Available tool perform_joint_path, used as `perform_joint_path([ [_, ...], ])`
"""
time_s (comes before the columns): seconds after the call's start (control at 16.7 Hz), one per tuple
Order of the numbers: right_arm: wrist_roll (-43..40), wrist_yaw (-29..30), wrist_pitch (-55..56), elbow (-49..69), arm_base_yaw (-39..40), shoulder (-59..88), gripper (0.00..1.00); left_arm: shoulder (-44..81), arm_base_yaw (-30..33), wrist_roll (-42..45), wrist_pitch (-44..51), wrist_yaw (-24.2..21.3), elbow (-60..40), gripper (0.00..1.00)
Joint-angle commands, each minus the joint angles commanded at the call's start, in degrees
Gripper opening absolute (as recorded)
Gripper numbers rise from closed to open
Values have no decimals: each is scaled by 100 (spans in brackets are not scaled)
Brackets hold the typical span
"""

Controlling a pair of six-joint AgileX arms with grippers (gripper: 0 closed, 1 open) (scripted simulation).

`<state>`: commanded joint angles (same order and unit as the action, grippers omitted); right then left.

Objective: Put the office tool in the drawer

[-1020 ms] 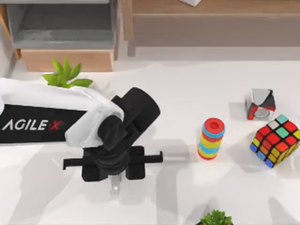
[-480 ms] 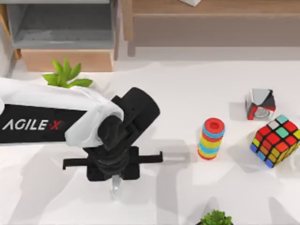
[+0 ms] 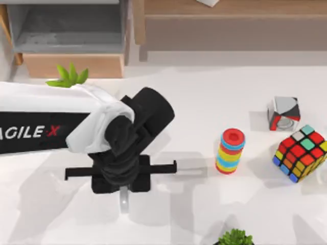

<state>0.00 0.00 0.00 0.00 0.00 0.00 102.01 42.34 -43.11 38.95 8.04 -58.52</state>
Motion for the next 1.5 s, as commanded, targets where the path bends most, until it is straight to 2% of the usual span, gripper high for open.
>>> perform_joint_path([
  [0.42,0,0,0,0,0,0,100,-110,-49,60,140,-1,-154,0],
  [0.6,0,0,0,0,0,0,100,-176,-478,585,-19,-27,-587,0],
  [0.78,0,0,0,0,0,0,100,-223,-1277,1566,-195,-87,-1328,0],
  [1.02,0,0,0,0,0,0,100,-120,-2692,3250,-222,-199,-2511,0],
  [1.26,0,0,0,0,0,0,100,314,-4162,4908,85,-341,-3684,0],
  [1.5,0,0,0,0,0,0,100,1292,-5318,6034,653,-590,-4654,0],
])
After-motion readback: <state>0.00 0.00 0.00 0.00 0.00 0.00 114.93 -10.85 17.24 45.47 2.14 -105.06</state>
